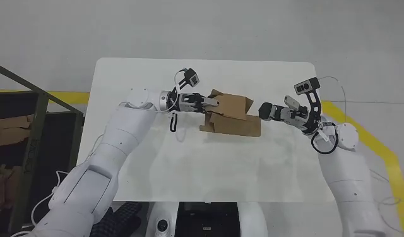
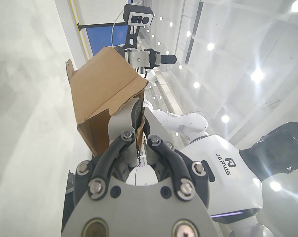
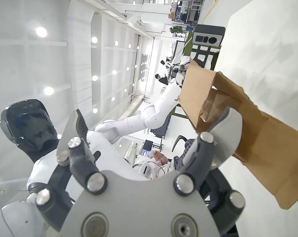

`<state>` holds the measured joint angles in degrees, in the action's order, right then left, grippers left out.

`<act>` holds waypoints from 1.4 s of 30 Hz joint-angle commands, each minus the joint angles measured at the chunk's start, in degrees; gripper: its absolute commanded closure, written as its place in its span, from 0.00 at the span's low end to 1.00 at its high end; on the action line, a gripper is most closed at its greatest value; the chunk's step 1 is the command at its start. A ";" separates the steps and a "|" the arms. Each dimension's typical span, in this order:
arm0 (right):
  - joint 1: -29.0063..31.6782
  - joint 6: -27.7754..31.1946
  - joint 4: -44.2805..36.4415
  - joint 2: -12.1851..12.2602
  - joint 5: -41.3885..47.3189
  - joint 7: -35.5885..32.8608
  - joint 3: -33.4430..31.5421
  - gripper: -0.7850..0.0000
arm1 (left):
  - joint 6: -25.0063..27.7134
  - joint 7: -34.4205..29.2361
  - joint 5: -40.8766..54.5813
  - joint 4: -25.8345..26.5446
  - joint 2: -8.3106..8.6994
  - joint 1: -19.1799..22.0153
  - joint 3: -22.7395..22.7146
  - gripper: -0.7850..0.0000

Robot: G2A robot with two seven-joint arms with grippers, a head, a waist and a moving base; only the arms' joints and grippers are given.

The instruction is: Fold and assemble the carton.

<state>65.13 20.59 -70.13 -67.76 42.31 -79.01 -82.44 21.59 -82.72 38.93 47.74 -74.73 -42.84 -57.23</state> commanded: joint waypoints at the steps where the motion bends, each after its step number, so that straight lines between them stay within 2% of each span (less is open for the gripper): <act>1: -0.46 0.36 0.90 0.05 0.08 0.03 -0.06 0.00 | 0.96 0.98 -1.26 -0.44 0.20 0.22 0.01 1.00; 13: -0.03 0.20 -0.08 0.00 0.32 1.38 0.03 0.00 | 1.96 1.98 -2.79 -0.84 0.33 0.53 0.08 1.00; 16: 0.52 0.91 -1.18 0.10 0.27 1.56 -0.08 0.00 | 1.01 4.01 -2.51 1.20 0.45 -0.68 -0.33 1.00; 20: 0.46 2.72 0.03 0.02 2.30 -1.96 0.71 0.00 | 1.33 1.36 -0.57 2.41 0.75 -1.96 -1.22 1.00; 28: 0.40 -0.36 -0.37 0.09 4.93 -5.05 2.04 0.00 | -1.56 -1.54 2.72 4.95 1.49 -4.25 -2.56 1.00; 31: 0.62 -1.19 -0.75 0.07 6.68 -5.89 2.08 0.14 | -2.02 -2.01 3.01 5.89 1.78 -4.91 -2.88 1.00; 35: 0.94 -1.11 -1.33 -0.08 6.77 -5.81 2.71 0.12 | -2.26 -2.24 3.56 6.71 1.89 -5.44 -2.75 1.00; 42: 0.60 -0.42 -0.89 -0.39 5.81 -5.12 4.37 0.20 | -2.18 -2.16 4.15 6.66 1.76 -5.24 -2.05 1.00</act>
<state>65.79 20.09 -71.10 -68.13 48.25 -84.21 -78.23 19.39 -84.90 43.02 54.45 -72.95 -48.14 -59.36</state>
